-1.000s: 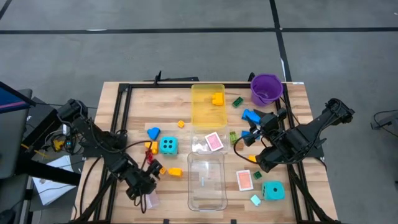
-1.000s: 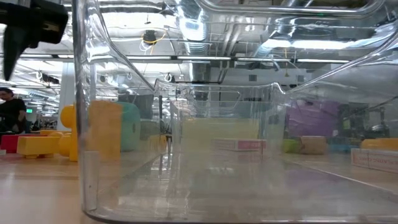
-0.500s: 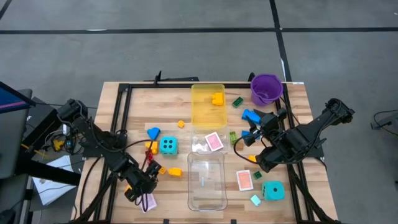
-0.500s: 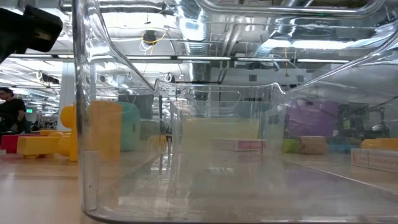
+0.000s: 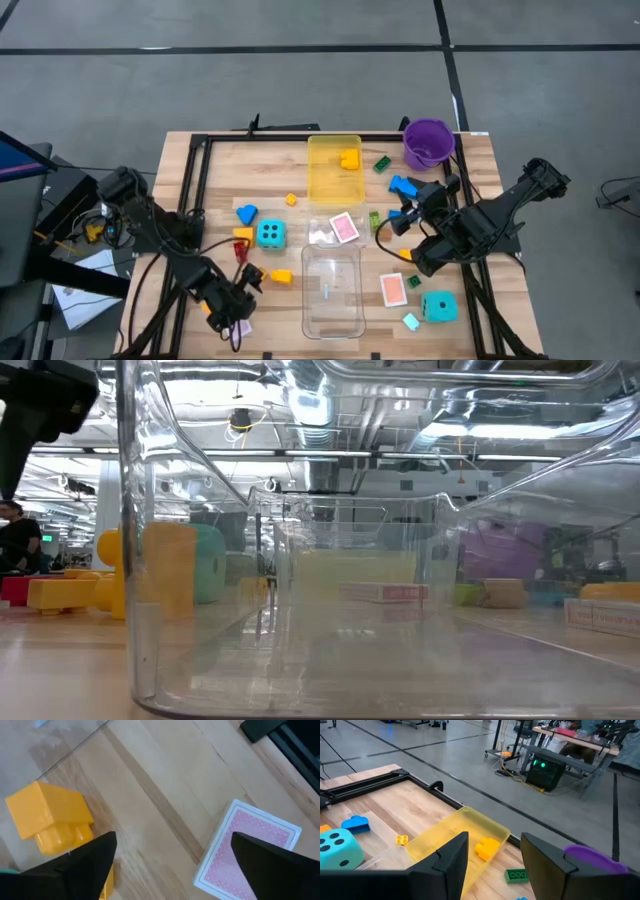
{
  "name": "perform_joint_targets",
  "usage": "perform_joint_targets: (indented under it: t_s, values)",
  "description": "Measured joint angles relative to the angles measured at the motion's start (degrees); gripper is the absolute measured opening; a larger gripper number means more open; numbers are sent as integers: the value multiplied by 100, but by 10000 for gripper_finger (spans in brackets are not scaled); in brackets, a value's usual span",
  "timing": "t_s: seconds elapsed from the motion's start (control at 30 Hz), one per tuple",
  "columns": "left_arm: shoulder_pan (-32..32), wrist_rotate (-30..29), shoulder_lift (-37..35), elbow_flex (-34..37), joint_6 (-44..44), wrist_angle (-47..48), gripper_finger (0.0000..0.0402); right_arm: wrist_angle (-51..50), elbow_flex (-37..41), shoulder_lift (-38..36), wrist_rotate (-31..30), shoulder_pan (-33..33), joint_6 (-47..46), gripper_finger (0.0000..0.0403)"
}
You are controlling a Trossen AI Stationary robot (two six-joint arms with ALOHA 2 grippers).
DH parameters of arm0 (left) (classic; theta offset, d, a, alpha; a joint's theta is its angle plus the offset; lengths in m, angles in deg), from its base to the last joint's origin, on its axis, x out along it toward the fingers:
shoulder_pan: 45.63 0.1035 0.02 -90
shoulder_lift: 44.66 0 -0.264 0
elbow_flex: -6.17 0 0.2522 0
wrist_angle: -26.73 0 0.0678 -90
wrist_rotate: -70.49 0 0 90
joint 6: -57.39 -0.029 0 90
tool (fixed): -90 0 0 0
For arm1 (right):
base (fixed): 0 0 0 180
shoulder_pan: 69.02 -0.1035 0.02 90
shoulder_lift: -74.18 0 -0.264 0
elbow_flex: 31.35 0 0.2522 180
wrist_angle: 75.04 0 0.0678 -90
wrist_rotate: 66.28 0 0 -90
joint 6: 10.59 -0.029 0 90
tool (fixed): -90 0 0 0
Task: Pick & Place Toys
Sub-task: Put the pink deck of cards into the top transparent bin
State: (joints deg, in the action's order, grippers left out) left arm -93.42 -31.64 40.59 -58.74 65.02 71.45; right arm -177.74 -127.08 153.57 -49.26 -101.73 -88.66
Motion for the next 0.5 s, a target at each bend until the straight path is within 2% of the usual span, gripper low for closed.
perform_joint_targets:
  t_s: [0.17,0.33,0.5]
  values:
    - [-450,160,145,-35,194,223,385,186,0,0,124,-23,-4,173]
    - [-919,105,311,-35,301,390,394,444,2,0,270,-66,-14,173]
    - [-1224,-36,545,-35,-48,408,398,714,2,11,425,-66,-15,173]
